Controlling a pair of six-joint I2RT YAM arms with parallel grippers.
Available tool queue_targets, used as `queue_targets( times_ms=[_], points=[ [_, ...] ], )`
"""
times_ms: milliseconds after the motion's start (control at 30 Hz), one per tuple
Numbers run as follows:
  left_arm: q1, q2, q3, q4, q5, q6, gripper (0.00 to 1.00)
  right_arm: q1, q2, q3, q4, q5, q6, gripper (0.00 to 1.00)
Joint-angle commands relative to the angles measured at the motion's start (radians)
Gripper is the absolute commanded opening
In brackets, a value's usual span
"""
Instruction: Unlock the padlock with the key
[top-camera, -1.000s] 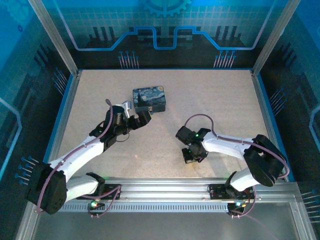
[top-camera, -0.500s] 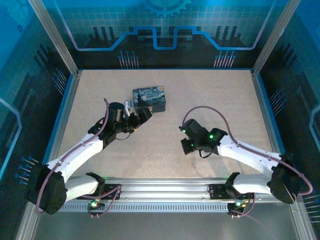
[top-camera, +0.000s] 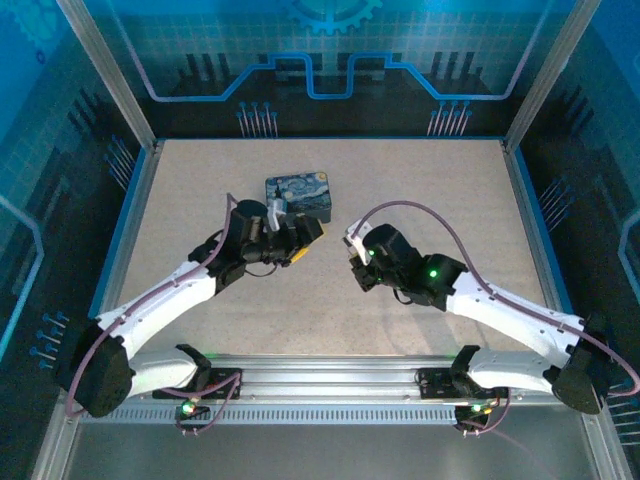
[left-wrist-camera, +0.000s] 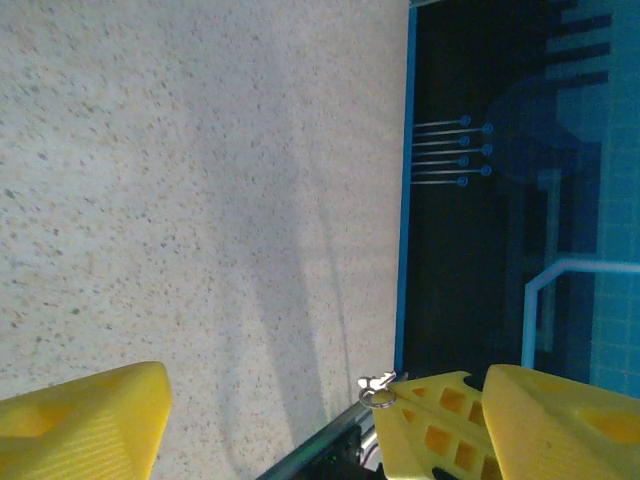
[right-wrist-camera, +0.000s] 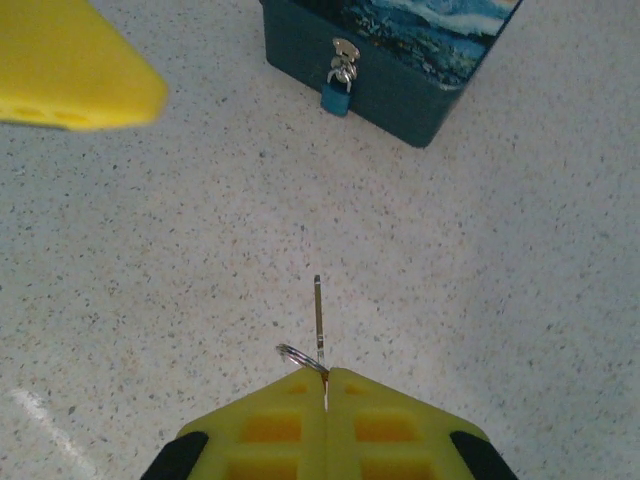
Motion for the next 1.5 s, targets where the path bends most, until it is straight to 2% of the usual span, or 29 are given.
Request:
queue_targets(
  times_ms=[0, 333, 500, 633, 800, 1000, 1200, 1467],
  points=[
    [-0.034, 0.036, 0.049, -0.012, 0.012, -0.016, 0.80, 0.032, 0.030, 0.035, 0.010, 0.076, -0.063, 0.00],
    [-0.092, 0.098, 0.071, 0.040, 0.027, -0.022, 0.69, 0.024, 0.028, 0.015, 0.066, -0.051, -0.040, 0.00],
    [-0.093, 0.062, 0.048, 0.087, -0.003, 0.008, 0.69, -0.069, -0.007, -0.025, 0.109, -0.289, 0.026, 0.00],
    [-0.091, 0.023, 0.010, 0.146, -0.027, 0.029, 0.73, -0.167, -0.056, -0.090, 0.183, -0.484, 0.097, 0.00],
    [-0.089, -0.009, -0.028, 0.250, -0.016, 0.046, 0.74, -0.299, -0.112, -0.174, 0.323, -0.731, 0.218, 0.00],
    [-0.086, -0.023, -0.028, 0.310, 0.017, 0.102, 0.74, -0.411, -0.141, -0.254, 0.510, -0.949, 0.370, 0.00],
    [-0.086, 0.005, 0.000, 0.342, 0.079, 0.126, 0.71, -0.431, -0.130, -0.267, 0.594, -1.036, 0.434, 0.00],
    [-0.086, 0.055, 0.015, 0.380, 0.129, 0.129, 0.64, -0.436, -0.121, -0.259, 0.599, -1.049, 0.445, 0.00]
  ],
)
